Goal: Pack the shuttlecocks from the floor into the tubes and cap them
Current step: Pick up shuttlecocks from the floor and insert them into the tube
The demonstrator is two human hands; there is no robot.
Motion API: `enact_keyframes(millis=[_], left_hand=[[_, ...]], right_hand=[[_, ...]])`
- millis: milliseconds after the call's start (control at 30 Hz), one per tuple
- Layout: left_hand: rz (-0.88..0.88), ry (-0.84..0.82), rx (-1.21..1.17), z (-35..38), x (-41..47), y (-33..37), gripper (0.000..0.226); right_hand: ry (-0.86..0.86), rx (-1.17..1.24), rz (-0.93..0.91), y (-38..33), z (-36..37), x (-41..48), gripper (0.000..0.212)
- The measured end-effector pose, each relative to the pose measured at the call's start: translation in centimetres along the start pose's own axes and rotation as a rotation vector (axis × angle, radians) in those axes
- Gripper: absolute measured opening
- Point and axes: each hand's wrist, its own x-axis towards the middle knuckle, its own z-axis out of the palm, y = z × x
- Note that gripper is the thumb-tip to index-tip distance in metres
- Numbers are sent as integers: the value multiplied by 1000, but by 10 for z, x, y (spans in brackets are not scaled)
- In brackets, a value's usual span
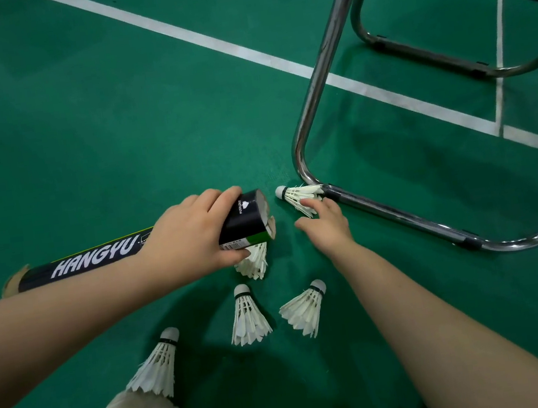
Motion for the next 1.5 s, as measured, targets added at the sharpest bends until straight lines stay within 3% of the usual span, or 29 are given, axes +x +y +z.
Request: enact_keyframes(millis=[100, 167, 300, 400, 533, 700, 867, 1000, 1100, 1367, 1433, 1500], left_hand=[[-17, 2, -16, -1, 2, 0, 88], [-12, 3, -27, 0, 2, 0, 88], [0, 5, -32, 0, 1, 0, 87], [-2, 20, -34, -1, 0, 0, 87], [-43, 42, -43, -5, 1, -1, 85], [-71, 46, -39, -7, -2, -8, 82], [-25, 56, -49, -6, -4, -1, 82], [-16, 98, -76, -9, -4, 2, 81], [10, 118, -93, -11, -6, 4, 75], [124, 91, -88, -12, -16, 8, 79], [157, 68, -66, -9, -21, 8, 78], [153, 68, -55, -10, -20, 2, 74]], right_hand=[[-104, 75, 5, 0, 1, 6, 51], [-78, 161, 19, 2, 2, 8, 47], [275, 276, -6, 5, 1, -2, 25], [410, 461, -82, 6, -1, -17, 10], [479, 653, -197, -9, -8, -38, 23], [276, 821, -385, -31, -15, -68, 30], [14, 612, -423, -45, -3, -82, 33], [-270, 630, -414, -48, -3, -88, 16], [-456, 594, -471, -48, -6, -89, 20], [-456, -94, -546, -51, -2, -94, 45], [-539, -147, -533, -52, 0, -95, 40], [-526, -23, -523, -53, 5, -97, 31]])
